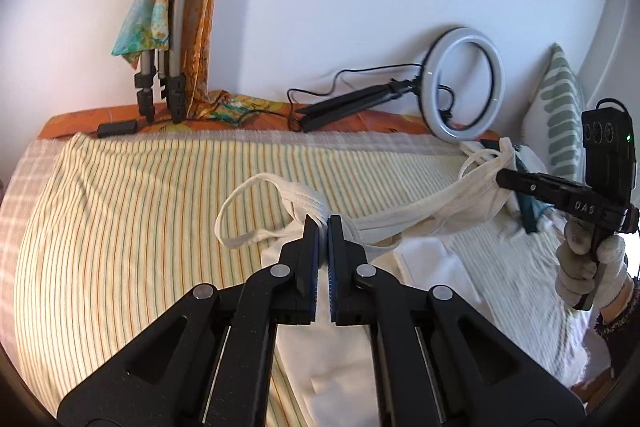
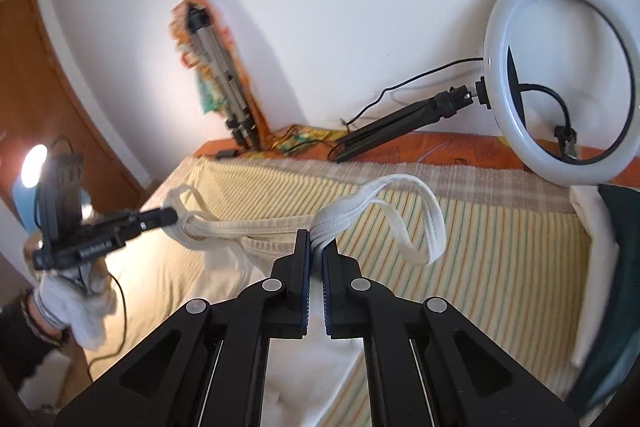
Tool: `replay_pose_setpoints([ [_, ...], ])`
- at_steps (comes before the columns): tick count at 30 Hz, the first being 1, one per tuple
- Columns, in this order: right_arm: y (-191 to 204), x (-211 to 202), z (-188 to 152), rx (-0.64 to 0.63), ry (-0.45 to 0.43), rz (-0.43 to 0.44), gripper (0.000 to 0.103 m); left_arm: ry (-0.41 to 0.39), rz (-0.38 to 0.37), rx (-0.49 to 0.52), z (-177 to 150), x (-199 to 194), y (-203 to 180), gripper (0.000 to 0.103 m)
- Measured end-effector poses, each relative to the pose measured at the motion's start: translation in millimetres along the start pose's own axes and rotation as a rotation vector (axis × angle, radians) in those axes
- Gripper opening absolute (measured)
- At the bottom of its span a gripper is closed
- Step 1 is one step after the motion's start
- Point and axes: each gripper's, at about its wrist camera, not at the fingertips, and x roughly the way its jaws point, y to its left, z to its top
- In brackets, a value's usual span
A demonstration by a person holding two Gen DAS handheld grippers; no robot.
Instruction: Fold small clothes
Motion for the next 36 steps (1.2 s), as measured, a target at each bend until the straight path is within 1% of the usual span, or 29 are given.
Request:
replay_pose_setpoints([
  [3, 11, -13, -22, -0.013, 0.014, -0.012, 0.004, 0.001, -0.005, -0.001, -22, -23, -9, 0.002],
  [6, 21, -23, -46, -0.028, 0.028, -0.010, 0.004, 0.012, -0.007, -0.010, -44, -38, -14, 0.002],
  [9, 31, -30, -69, -0.033, 0.045, -0.020, 0.004, 0.046, -0.005, -0.012, -69, -46, -21, 0.002],
  [11, 35, -32, -84, -0.023, 0.055, -0.019, 0.004, 0.051, 0.006, -0.010, -84, -52, -24, 0.002],
  [15, 44, -39, -110, -0.016, 0.069, -0.022, 0.004, 0.062, 0.008, -0.045, -106, -62, -26, 0.002],
  [20, 55, -46, -126, -0.042, 0.072, -0.044, 0.004, 0.073, 0.027, -0.018, -124, -70, -32, 0.002],
  [24, 58, -47, -135, -0.058, 0.085, -0.067, 0.005, 0.115, 0.039, -0.010, -139, -73, -32, 0.002],
  [25, 59, -48, -138, -0.059, 0.092, -0.067, 0.007, 0.119, 0.043, -0.008, -142, -74, -31, 0.002],
  [27, 58, -50, -143, -0.054, 0.117, -0.066, 0.008, 0.143, 0.051, -0.007, -151, -81, -28, 0.002],
  [29, 57, -52, -149, -0.051, 0.154, -0.070, 0.010, 0.154, 0.059, -0.005, -156, -92, -25, 0.002],
  [31, 56, -57, -154, -0.043, 0.197, -0.063, 0.011, 0.142, 0.063, 0.010, -155, -111, -24, 0.002],
  [34, 64, -73, -154, -0.075, 0.198, -0.058, 0.011, 0.093, 0.058, 0.030, -143, -138, -28, 0.002],
  [36, 70, -85, -147, -0.081, 0.177, -0.032, 0.011, 0.056, 0.065, 0.060, -128, -152, -35, 0.002],
])
